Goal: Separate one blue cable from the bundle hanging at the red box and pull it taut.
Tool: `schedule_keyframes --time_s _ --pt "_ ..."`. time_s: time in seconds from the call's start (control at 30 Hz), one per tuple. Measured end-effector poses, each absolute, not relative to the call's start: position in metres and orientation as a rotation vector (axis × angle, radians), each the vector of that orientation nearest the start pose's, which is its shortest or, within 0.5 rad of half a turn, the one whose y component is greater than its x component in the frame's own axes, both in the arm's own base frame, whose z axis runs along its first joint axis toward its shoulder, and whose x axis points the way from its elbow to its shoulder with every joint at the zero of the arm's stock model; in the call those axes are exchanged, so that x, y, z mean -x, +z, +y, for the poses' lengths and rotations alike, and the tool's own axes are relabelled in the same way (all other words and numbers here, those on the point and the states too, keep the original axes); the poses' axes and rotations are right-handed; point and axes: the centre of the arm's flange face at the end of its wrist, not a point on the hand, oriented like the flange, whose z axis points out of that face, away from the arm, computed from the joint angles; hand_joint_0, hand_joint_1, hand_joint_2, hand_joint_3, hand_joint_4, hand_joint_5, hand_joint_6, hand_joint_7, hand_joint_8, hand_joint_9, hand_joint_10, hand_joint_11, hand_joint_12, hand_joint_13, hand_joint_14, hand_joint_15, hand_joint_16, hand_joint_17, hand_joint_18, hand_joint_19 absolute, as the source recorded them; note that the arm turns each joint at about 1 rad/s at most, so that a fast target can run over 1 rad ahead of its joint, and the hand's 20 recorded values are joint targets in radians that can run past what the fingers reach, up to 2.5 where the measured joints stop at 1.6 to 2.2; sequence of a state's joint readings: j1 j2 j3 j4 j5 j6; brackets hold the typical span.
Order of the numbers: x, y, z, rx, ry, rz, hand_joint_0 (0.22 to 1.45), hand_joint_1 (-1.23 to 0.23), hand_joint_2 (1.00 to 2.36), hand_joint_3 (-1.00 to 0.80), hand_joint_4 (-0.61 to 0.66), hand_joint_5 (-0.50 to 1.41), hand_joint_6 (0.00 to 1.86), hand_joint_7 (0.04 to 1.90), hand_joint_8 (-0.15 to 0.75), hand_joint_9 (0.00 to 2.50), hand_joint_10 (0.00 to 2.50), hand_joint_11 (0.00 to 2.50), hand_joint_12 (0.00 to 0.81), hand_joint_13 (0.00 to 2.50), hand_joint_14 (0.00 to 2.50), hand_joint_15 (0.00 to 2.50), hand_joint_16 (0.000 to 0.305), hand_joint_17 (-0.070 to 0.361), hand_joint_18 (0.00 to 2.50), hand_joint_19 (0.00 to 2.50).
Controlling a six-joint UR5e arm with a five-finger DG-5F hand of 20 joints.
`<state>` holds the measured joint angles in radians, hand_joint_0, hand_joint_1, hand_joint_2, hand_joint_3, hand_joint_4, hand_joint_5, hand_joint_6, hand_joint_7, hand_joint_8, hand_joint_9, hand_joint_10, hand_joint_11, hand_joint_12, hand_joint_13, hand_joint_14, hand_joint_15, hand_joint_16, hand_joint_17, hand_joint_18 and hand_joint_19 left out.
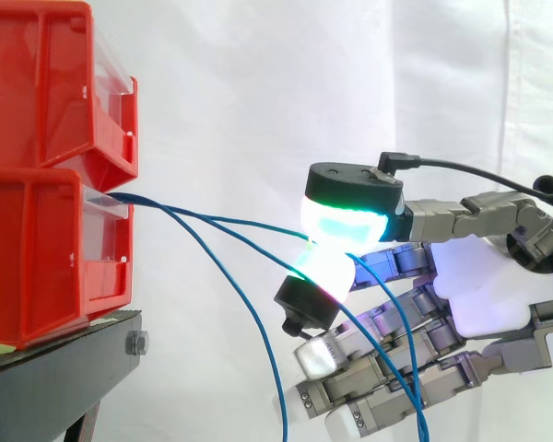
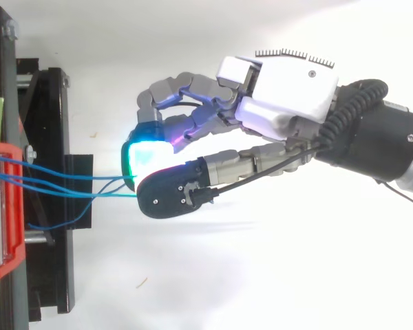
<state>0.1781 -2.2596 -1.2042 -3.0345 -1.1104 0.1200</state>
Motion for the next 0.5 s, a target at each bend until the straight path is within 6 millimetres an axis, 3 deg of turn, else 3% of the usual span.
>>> schedule_keyframes --time_s 0.33,0.5 --pt "-0.7286 0.2502 -0.0453 -1.503 0.933 1.099 0.69 -0.79 1.03 -0.07 -0.30 -0.18 0.93 1.36 0.274 1.05 0.02 0.91 0.220 0.50 0.00 0.09 0.022 0.049 0.46 0.08" --pt "-0.7286 0.2501 -0.0451 -1.503 0.933 1.099 0.68 -0.79 1.03 -0.06 -0.32 -0.18 0.93 1.34 0.263 0.91 0.02 1.14 0.237 0.51 0.01 0.17 0.024 0.054 0.46 0.10"
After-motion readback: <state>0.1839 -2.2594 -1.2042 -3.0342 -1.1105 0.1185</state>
